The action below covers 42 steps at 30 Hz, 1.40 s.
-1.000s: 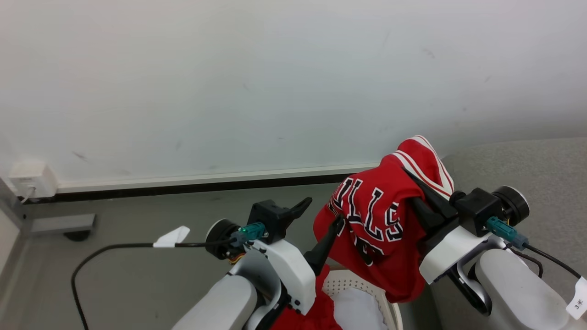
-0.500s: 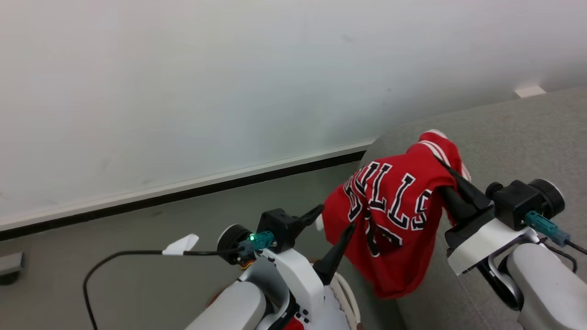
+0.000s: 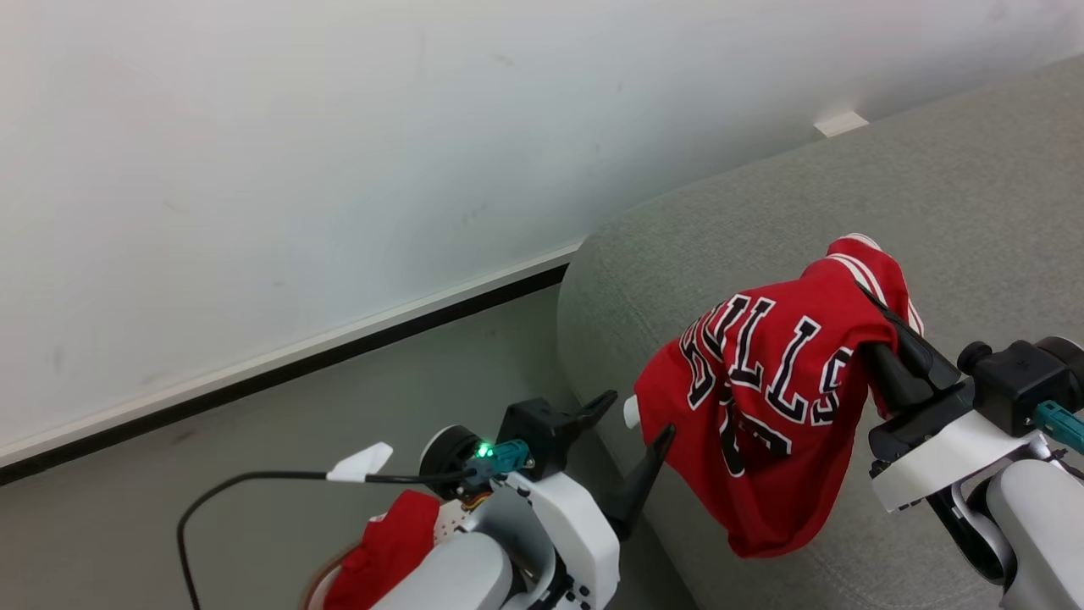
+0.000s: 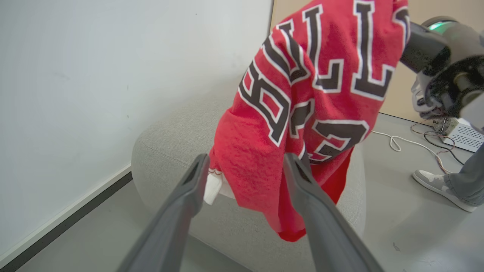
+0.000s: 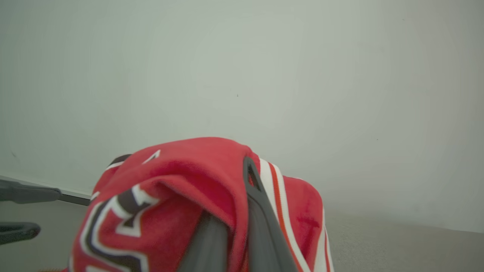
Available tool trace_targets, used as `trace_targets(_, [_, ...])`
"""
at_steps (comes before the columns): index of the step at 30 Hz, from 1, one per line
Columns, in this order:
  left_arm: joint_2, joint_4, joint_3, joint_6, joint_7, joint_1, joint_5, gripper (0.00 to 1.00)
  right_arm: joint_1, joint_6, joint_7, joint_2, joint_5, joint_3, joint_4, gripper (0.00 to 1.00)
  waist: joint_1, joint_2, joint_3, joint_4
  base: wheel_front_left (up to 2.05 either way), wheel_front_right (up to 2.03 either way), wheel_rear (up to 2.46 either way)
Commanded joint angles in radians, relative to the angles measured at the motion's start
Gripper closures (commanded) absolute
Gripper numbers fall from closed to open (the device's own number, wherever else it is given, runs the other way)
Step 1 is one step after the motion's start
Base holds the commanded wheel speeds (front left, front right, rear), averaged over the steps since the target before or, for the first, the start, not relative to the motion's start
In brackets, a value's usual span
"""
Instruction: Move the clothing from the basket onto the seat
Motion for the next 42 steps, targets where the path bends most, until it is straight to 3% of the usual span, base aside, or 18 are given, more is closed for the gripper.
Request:
trace_targets(1, [-0.001, -0.001, 0.001, -0.004, -0.003, -0.003, -0.007, 0.00, 0.013, -0.002, -0.004, -0.003, 0.002, -0.003, -0.006, 1.00, -0.0001, -0.0001, 0.006, -0.017, 0.00, 0.00, 0.00])
trace_targets(14, [-0.001, -0.018, -0.019, -0.001, 0.011, -0.033, 0.000, 0.00, 0.024, -0.002, -0.004, -0.003, 0.006, -0.073, -0.039, 1.00, -0.0001, -0.0001, 0.060, -0.021, 0.00, 0.00, 0.00])
trace_targets(19, [0.008, -0.036, -0.034, -0.006, 0.038, -0.079, 0.023, 0.00, -0.014, -0.002, -0.004, 0.013, 0.006, -0.162, -0.049, 1.00, -0.0001, -0.0001, 0.169, 0.021, 0.00, 0.00, 0.00])
trace_targets(25, [0.028, -0.082, -0.042, -0.016, 0.085, -0.173, 0.058, 0.00, -0.147, -0.002, 0.005, 0.006, 0.054, -0.288, -0.004, 1.00, -0.0001, -0.0001, 0.373, 0.082, 0.00, 0.00, 0.00])
trace_targets(33, [0.048, -0.139, -0.032, -0.028, 0.092, -0.312, 0.108, 0.00, -0.441, -0.002, 0.062, -0.038, 0.110, -0.485, 0.119, 1.00, -0.0001, -0.0001, 0.626, 0.148, 0.00, 0.00, 0.00])
trace_targets(42, [0.037, -0.142, -0.013, -0.018, 0.037, -0.369, 0.117, 0.00, -0.611, -0.002, 0.037, -0.107, -0.017, -0.664, 0.419, 1.00, -0.0001, -0.0001, 0.734, 0.208, 0.00, 0.00, 0.00])
